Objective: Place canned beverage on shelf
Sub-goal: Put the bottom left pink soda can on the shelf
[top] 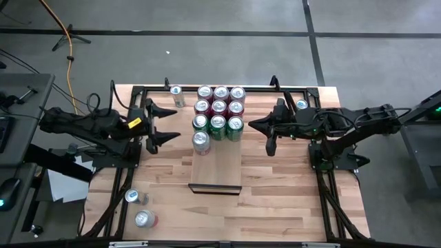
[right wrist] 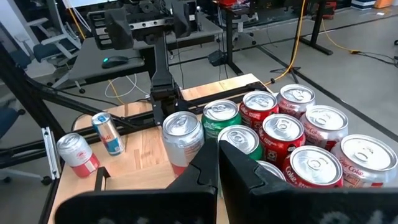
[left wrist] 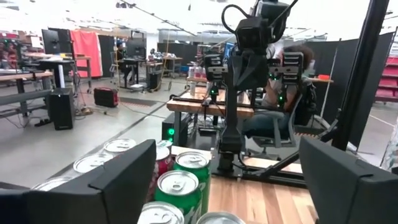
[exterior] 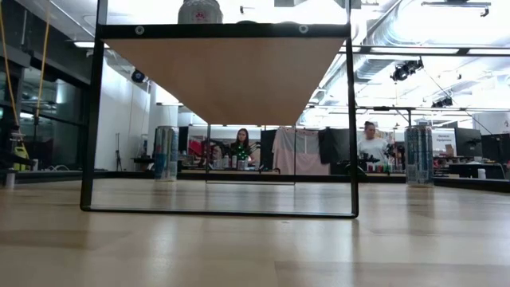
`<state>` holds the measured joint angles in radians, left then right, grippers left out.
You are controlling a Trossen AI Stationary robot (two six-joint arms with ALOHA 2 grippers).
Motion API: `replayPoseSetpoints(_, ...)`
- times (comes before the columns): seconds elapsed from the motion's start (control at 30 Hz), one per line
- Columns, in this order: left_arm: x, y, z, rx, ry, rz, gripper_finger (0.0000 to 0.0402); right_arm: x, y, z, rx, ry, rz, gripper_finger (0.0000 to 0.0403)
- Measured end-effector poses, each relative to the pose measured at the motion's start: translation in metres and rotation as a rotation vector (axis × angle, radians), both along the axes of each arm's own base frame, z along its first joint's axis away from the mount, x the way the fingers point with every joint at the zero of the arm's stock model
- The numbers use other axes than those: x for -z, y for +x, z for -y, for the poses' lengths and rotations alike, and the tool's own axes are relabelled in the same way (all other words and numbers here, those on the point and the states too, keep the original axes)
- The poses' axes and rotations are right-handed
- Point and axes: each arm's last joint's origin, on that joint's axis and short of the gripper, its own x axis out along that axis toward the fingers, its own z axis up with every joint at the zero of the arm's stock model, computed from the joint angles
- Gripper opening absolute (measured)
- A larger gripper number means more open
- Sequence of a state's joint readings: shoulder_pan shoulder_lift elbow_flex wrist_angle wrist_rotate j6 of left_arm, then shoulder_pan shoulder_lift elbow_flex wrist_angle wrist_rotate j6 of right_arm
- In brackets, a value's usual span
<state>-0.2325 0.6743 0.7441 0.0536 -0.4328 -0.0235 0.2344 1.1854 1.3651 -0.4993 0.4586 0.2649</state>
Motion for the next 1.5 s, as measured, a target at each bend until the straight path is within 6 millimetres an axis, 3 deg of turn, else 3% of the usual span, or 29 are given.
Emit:
replayPoseSetpoints(0.1, -0.013, 0.006, 0.000, -0.013, 0.010, -0.002, 0.0335, 0.001, 0.000, 0.000, 0.000, -0.002, -0.008, 0.0000)
replayPoseSetpoints(0.23, -0.054, 0.013, 0.001, 0.010, 0.068, -0.054, 0.0337, 0.002, -0.001, 0.000, -0.004, -0.006, -0.024, 0.0000)
replayPoseSetpoints(0.37, -0.086, 0.026, 0.009, 0.067, 0.123, -0.306, 0.0337, 0.004, -0.002, 0.000, -0.004, -0.014, -0.051, 0.0000)
replayPoseSetpoints(0.53, -0.094, 0.039, 0.033, 0.210, 0.006, -0.722, 0.0337, 0.006, -0.002, 0.000, -0.009, -0.033, -0.072, 0.0000)
replayPoseSetpoints(0.73, -0.065, 0.042, 0.082, 0.305, -0.089, -1.229, 0.0337, 0.007, -0.002, 0.000, -0.014, -0.052, -0.084, 0.0000)
replayPoseSetpoints(0.83, -0.047, 0.036, 0.111, 0.337, -0.068, -1.369, 0.0337, 0.008, -0.003, 0.001, -0.015, -0.058, -0.096, 0.0000)
replayPoseSetpoints(1.13, 0.005, 0.004, 0.188, 0.453, -0.093, -1.406, 0.0337, 0.009, -0.003, 0.001, -0.020, -0.083, -0.119, 0.0000)
replayPoseSetpoints(1.5, 0.053, -0.027, 0.209, 0.480, 0.010, -1.477, 0.0337, 0.014, -0.005, 0.002, -0.008, -0.055, -0.159, 0.0000)
